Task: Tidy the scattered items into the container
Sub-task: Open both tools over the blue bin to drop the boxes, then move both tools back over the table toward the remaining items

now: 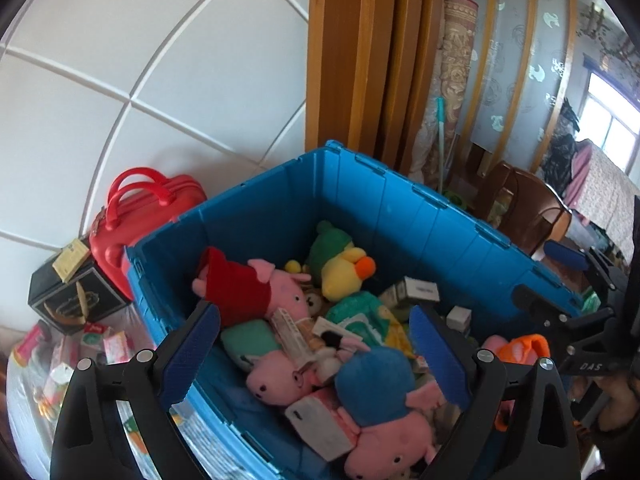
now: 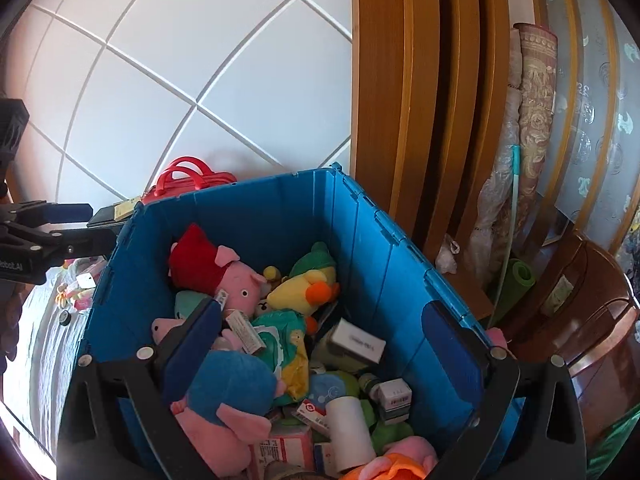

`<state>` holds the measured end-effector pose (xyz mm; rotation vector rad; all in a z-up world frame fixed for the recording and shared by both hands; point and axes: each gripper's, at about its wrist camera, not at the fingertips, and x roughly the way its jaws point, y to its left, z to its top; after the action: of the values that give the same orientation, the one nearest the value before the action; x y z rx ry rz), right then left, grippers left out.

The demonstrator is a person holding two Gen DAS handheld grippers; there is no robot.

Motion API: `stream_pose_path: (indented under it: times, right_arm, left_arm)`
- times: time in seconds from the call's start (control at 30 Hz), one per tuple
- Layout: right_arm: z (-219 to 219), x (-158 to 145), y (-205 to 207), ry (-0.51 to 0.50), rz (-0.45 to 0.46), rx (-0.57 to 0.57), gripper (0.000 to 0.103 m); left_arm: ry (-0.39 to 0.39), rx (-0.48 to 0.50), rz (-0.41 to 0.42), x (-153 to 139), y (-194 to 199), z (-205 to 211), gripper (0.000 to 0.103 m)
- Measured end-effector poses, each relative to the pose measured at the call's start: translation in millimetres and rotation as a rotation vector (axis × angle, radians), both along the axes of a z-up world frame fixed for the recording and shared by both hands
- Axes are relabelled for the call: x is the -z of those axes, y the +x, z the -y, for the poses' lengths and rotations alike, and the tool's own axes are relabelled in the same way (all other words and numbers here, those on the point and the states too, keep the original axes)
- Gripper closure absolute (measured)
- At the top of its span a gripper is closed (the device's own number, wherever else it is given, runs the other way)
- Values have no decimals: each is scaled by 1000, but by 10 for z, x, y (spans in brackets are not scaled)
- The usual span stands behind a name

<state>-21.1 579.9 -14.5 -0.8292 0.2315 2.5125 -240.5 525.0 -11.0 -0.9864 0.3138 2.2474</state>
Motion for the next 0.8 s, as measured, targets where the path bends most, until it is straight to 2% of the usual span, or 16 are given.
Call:
stream_pose_path:
  times: [0.23,0.37,0.63,0.8]
  right_arm:
    - [335,-66,-58,-14,-27,-65,1]
    - [640,-130,-220,-16,-33,-142,1]
    - [1371,-104,-598,-20,-12,-270,1]
    - [1894,-1,-925,-27,30,-343,1]
  left_arm:
    - [-28,-57,12,212,44,463,6]
    - [-46,-99,18,377,99,843,6]
    - [-58,-207,88,875,105,1949,6]
    - [-74,-241,96,1149,103,2564,6]
